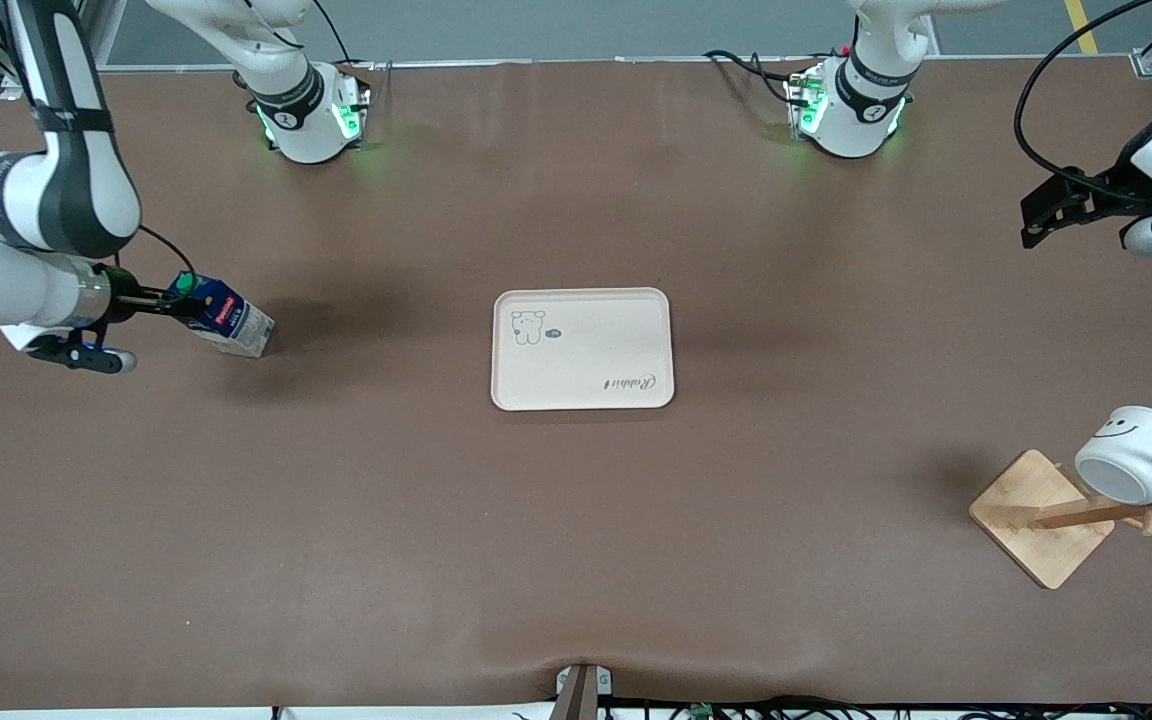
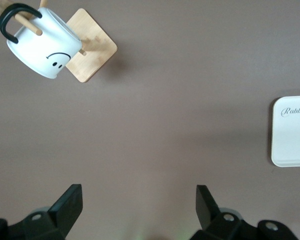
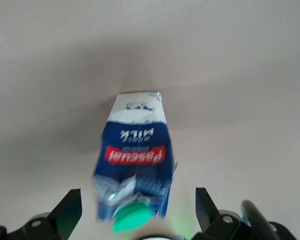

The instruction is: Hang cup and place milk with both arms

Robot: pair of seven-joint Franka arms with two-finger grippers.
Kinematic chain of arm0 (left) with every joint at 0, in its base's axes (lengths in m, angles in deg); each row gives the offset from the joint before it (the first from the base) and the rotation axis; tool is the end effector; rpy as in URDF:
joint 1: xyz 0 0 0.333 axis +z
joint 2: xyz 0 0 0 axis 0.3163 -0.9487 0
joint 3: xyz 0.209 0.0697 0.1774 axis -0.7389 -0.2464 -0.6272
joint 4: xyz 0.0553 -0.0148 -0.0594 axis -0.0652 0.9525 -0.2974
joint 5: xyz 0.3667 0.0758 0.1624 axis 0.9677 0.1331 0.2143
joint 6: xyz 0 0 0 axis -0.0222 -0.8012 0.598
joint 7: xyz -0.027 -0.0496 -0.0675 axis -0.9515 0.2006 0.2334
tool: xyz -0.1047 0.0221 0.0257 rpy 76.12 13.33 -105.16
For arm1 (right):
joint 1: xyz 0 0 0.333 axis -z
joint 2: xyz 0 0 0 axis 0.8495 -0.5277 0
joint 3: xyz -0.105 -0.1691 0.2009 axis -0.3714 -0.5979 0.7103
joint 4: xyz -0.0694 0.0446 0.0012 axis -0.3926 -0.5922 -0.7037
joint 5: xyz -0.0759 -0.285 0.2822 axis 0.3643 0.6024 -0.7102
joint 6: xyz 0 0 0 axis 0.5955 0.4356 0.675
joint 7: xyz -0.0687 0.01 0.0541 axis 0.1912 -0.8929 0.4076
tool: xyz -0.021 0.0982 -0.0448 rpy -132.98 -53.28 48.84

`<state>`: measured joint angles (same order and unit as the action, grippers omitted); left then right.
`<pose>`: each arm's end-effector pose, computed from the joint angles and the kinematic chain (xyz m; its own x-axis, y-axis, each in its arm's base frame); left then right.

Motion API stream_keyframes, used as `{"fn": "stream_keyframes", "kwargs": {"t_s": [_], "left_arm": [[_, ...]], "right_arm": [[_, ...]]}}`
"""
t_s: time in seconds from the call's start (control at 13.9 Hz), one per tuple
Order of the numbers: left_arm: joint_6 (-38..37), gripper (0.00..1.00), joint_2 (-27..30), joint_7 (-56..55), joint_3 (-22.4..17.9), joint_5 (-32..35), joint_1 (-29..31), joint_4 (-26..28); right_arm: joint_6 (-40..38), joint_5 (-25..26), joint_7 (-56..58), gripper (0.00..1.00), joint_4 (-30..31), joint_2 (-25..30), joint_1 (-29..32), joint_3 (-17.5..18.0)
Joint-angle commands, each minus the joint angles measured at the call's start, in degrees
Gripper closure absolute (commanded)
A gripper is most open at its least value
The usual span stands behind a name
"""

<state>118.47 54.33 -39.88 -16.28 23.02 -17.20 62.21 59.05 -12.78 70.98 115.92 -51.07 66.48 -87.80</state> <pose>0.5461 -0.0426 0.6106 0.9983 -0.0552 -0.0177 -0.0561 -0.9967 -0.0586 0.5322 -0.0719 0.3298 0.9065 -0.2031 -0.3702 -0.1937 -0.9791 0.0628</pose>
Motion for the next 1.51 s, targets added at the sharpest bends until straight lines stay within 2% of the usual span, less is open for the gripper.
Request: {"fn": "stream_keyframes", "kwargs": {"t_s": [0.0, 0.22, 0.43, 0.72, 0.93, 1.08, 1.29, 1.44], "left_arm": [[-1.1, 0.00, 1.6, 0.7, -0.3, -1.0, 0.3, 0.8], [-1.1, 0.00, 2.4, 0.4, -0.5, -1.1, 0.4, 0.9], [-1.0, 0.00, 3.0, -0.3, -0.2, -1.1, 0.3, 1.5], [-0.3, 0.00, 3.1, -0.3, -0.3, -3.3, 0.4, 1.7], [2.4, 0.00, 5.6, -0.4, -0.2, -3.3, 0.4, 5.5], [2.4, 0.00, 6.1, -0.6, -0.3, -3.3, 0.4, 5.8], [2.6, 0.00, 8.2, -0.8, -0.3, -3.3, 0.6, 8.8], [2.5, 0.00, 9.2, -0.7, -0.4, -3.3, 1.1, 9.3]], "right_arm": [[-10.1, 0.2, -0.7, 0.00, -11.4, -1.5, -1.7, 0.4], [-14.6, 0.2, 2.8, 0.00, -25.0, -4.6, -2.3, 0.4], [-15.8, -0.3, 7.2, 0.00, -31.3, -6.3, -2.1, 0.4], [-17.8, -0.1, 6.5, 0.00, -36.1, -7.7, -1.5, 0.1], [-17.8, 0.0, 7.1, 0.00, -36.4, -6.0, -1.4, 0.1], [-18.5, -0.9, 7.0, 0.00, -36.3, -5.0, -1.2, 0.2], [-21.6, 3.0, 6.9, 0.00, -36.3, -4.2, -2.5, 0.5], [-21.4, 2.1, 7.1, 0.00, -39.0, -4.6, -1.7, 0.6]]}}
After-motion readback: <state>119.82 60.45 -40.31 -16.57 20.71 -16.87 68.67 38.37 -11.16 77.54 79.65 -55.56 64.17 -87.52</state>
